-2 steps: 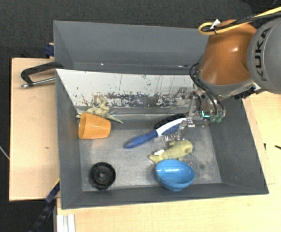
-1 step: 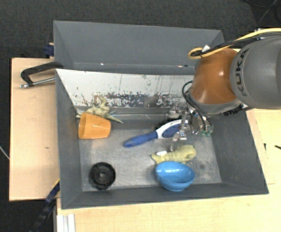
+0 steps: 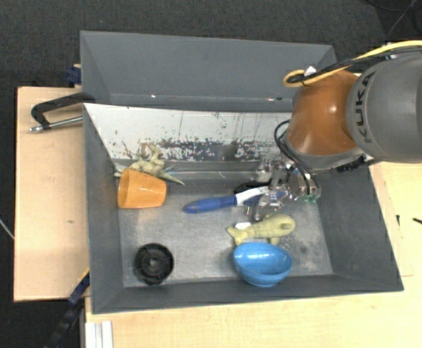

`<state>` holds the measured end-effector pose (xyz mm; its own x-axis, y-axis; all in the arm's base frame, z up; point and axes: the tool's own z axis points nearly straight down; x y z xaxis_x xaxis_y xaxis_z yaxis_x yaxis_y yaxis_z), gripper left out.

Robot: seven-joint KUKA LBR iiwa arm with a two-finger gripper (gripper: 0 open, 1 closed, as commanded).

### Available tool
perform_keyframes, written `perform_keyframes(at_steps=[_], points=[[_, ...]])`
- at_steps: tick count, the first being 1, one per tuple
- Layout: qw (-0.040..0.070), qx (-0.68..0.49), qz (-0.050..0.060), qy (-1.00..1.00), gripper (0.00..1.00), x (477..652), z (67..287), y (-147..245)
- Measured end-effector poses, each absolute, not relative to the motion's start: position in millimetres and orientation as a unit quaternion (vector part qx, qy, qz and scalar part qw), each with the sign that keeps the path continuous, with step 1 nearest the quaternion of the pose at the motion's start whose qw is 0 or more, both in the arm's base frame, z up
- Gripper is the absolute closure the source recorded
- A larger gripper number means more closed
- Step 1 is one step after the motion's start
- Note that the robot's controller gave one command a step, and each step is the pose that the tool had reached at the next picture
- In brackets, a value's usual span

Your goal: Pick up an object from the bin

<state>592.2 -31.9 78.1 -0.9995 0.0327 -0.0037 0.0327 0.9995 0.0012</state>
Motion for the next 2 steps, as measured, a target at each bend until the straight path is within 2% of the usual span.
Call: perform_keyframes(at_steps=[1, 2], points=[[0.007, -0.012, 0.0, 1.0, 1.0, 593.8, 191.9, -39.7], [0.005, -0.004, 0.001, 1.0, 1.0, 588.5, 234.3, -24.6]])
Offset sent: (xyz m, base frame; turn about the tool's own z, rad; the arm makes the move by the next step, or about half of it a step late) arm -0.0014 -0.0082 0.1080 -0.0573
